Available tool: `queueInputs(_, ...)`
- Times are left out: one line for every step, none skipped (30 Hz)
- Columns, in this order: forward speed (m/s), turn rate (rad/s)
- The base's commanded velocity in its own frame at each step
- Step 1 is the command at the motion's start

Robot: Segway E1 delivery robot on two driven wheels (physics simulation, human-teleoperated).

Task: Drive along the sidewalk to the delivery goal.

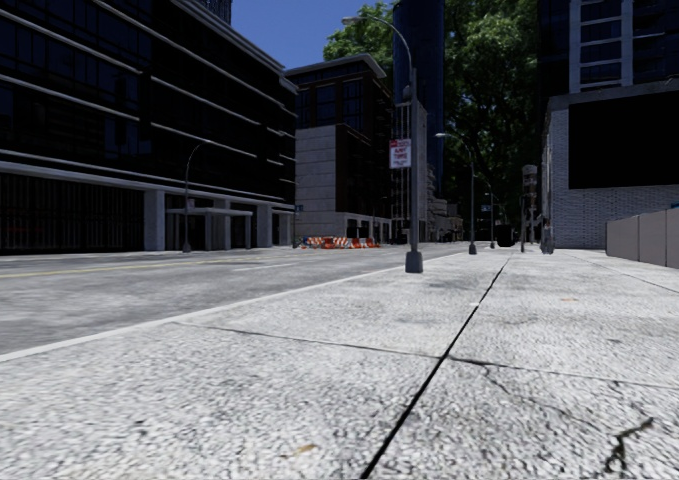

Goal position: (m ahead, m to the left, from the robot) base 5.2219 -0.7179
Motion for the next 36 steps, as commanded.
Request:
queueInputs(1.77, -0.21)
queueInputs(1.77, -0.21)
queueInputs(1.77, -0.21)
queueInputs(1.77, -0.21)
queueInputs(1.77, -0.21)
queueInputs(1.77, -0.21)
queueInputs(1.77, -0.21)
queueInputs(1.77, -0.21)
queueInputs(1.77, -0.21)
queueInputs(1.77, -0.21)
queueInputs(1.77, -0.21)
queueInputs(1.77, -0.21)
queueInputs(1.77, -0.21)
queueInputs(1.77, -0.21)
queueInputs(1.77, -0.21)
queueInputs(1.77, -0.21)
queueInputs(1.77, -0.21)
queueInputs(1.77, -0.23)
queueInputs(1.77, -0.23)
queueInputs(1.69, -0.25)
queueInputs(1.63, -0.25)
queueInputs(1.62, -0.25)
queueInputs(1.62, -0.25)
queueInputs(1.62, -0.25)
queueInputs(1.62, -0.25)
queueInputs(1.62, -0.25)
queueInputs(1.62, -0.25)
queueInputs(1.62, -0.26)
queueInputs(1.61, -0.26)
queueInputs(1.61, -0.28)
queueInputs(1.61, -0.28)
queueInputs(1.61, -0.29)
queueInputs(1.61, -0.29)
queueInputs(1.61, -0.29)
queueInputs(1.61, -0.29)
queueInputs(1.61, -0.30)
